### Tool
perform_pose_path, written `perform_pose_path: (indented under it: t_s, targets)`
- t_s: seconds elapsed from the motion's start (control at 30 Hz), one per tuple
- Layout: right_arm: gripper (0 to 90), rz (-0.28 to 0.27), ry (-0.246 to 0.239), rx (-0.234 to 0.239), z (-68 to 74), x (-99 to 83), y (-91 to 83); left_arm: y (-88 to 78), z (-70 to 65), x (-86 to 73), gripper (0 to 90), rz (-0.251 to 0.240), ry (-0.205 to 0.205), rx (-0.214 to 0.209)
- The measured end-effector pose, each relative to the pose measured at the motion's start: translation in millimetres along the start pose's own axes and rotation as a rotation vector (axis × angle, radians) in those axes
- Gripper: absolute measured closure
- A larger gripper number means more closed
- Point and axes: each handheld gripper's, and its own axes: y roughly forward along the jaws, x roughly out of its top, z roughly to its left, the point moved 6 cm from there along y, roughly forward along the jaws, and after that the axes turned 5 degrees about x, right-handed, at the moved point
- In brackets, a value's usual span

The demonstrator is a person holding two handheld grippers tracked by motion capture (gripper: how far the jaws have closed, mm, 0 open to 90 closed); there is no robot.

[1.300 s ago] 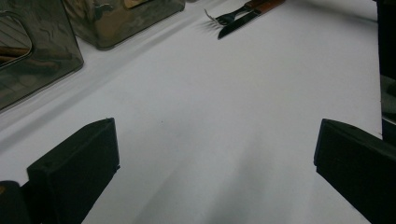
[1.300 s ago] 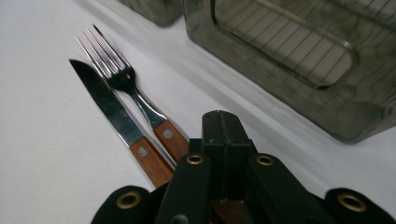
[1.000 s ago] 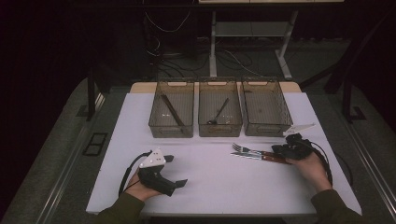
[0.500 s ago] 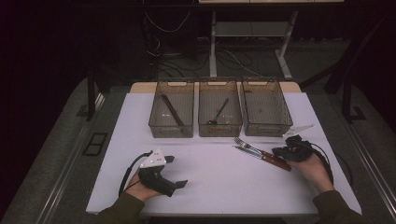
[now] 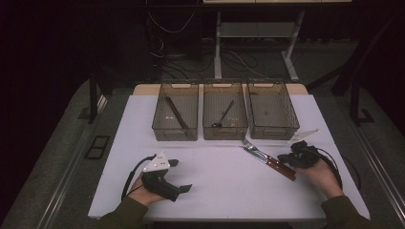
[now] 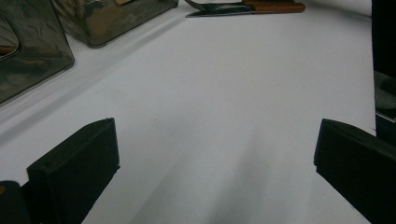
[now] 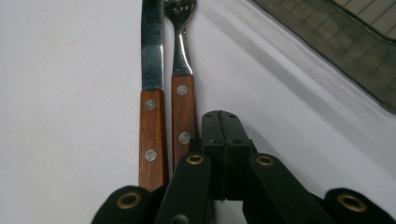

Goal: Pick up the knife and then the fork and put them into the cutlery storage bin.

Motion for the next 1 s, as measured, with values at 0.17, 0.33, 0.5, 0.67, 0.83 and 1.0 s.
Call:
perform_pose_path:
  t_s: [0.17, 0.33, 0.5, 0.67, 0.83, 1.0]
  targets:
    - [90.0, 0.013, -0.003, 0.016, 2.6, -1.1, -0.9, -0.3, -0.3, 0.0, 0.0, 0.003, 0.001, -0.004]
    - [90.0, 0.022, -0.014, 0.020, 5.6, -2.3, -1.5, 0.0, -1.2, -0.1, 0.0, 0.005, 0.000, -0.005]
    - [89.8, 0.017, 0.010, 0.013, 5.3, -1.7, -3.8, -0.1, -1.2, 0.1, 0.0, 0.002, -0.001, -0.004]
    - [76.6, -0.013, 0.060, 0.000, 7.1, 3.8, -21.5, 0.2, -1.4, -0.2, 0.0, 0.007, 0.001, -0.006]
    - [64.3, -0.009, 0.039, -0.022, 10.6, 10.7, -34.9, 0.7, -1.6, -0.2, 0.0, 0.007, 0.003, -0.007]
    - [60.4, 0.021, 0.023, -0.003, 18.6, 22.3, -36.4, 1.0, -1.7, -0.2, 0.0, 0.005, 0.002, -0.007]
